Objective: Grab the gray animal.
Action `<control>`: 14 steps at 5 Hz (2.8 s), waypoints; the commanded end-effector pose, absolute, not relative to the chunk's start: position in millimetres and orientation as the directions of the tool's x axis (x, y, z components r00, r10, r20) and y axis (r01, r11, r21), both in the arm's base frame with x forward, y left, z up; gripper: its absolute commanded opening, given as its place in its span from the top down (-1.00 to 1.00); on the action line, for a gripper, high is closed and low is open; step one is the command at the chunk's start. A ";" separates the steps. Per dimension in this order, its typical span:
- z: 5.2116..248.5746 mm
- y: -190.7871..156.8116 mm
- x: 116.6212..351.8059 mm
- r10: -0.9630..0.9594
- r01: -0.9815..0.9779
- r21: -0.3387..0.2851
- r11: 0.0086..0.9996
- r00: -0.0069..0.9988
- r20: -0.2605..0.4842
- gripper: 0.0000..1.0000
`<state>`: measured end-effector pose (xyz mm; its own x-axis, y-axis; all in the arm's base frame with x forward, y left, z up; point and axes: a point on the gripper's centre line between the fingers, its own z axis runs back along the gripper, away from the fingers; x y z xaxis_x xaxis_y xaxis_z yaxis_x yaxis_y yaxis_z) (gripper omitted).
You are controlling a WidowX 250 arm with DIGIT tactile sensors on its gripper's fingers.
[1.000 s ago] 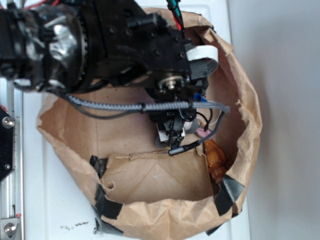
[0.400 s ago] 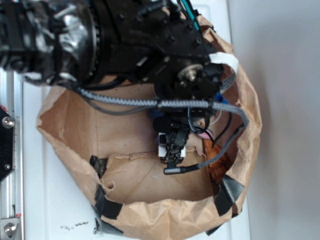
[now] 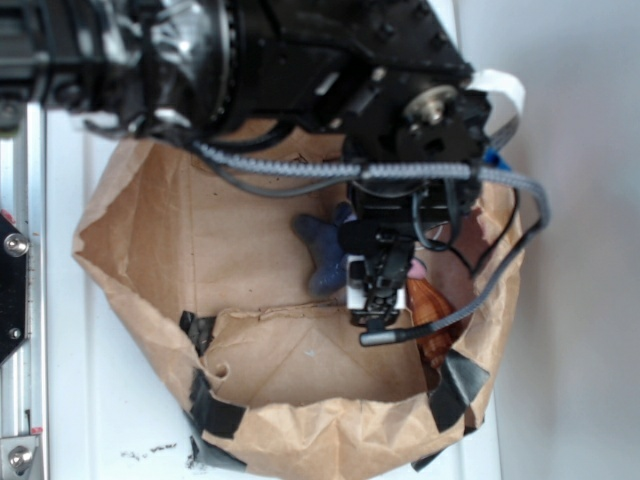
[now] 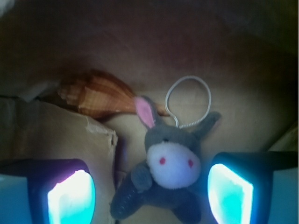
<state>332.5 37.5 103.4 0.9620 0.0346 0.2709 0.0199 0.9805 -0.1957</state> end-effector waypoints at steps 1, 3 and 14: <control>106.9 41.4 343.2 0.020 0.023 -0.130 0.991 0.947 0.320 -1.00; 81.1 43.5 352.5 0.000 0.022 -0.064 0.998 0.946 0.324 -1.00; 175.8 24.5 303.5 0.033 0.016 -0.130 0.991 0.931 0.364 -1.00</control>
